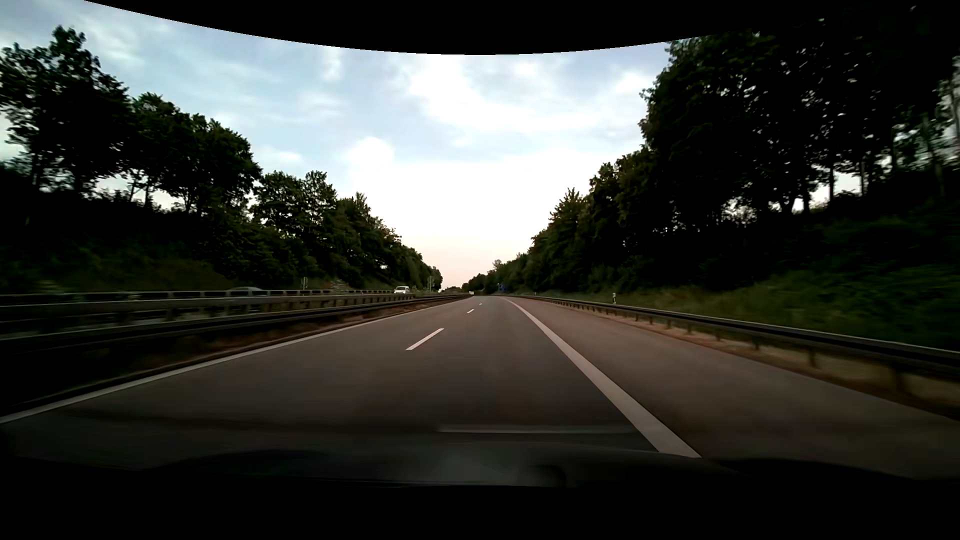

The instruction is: Follow the waypoints while adhering to traffic rules and regulations

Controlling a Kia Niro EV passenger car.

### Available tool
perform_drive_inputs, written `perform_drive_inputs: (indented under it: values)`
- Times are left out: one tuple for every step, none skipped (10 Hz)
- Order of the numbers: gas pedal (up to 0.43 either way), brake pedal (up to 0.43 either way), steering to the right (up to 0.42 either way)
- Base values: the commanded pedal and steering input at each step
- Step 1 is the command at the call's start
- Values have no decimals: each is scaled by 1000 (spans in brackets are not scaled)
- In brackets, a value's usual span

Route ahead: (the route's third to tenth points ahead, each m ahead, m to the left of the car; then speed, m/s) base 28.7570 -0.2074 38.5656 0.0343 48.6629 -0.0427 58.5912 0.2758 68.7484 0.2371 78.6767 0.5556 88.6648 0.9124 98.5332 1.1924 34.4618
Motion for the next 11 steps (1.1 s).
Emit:
perform_drive_inputs:
  values:
    - [350, 6, -4]
    - [350, 6, -4]
    - [350, 6, -4]
    - [350, 6, -4]
    - [350, 6, -4]
    - [350, 6, -4]
    - [339, 6, -4]
    - [331, 6, -4]
    - [331, 6, -4]
    - [319, 6, -4]
    - [319, 6, -4]
